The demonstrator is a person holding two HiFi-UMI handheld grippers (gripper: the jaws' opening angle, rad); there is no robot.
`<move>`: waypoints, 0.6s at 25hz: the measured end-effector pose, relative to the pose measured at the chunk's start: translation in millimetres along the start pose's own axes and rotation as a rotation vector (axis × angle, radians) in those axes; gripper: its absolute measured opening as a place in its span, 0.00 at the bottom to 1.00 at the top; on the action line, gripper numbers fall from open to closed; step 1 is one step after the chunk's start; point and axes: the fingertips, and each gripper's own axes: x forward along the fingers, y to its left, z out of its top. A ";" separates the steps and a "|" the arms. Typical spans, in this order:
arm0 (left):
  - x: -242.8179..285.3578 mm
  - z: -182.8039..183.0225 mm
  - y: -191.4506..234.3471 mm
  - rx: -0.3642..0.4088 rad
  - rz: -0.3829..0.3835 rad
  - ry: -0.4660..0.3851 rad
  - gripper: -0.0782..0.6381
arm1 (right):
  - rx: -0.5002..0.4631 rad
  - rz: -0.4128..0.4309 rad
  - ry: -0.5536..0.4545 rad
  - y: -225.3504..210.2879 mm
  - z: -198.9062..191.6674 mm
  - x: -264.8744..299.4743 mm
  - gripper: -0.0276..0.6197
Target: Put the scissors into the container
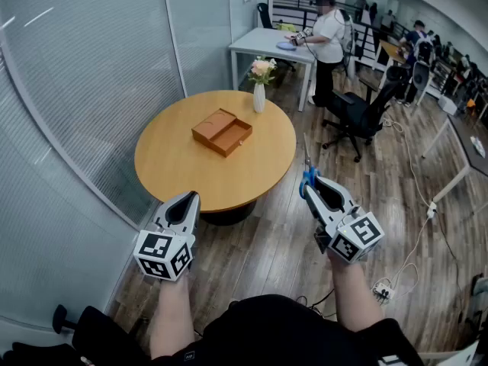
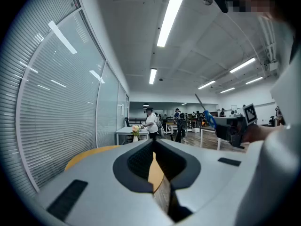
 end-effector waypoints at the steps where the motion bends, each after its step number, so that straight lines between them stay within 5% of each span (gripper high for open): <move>1: 0.5 -0.3 -0.8 0.001 -0.001 -0.001 0.14 | 0.000 0.002 0.002 0.5 -1.2 0.0 0.19; 15: 24.3 -15.8 -8.0 -0.020 -0.032 0.012 0.14 | 0.054 0.067 -0.011 1.3 -9.5 -0.1 0.20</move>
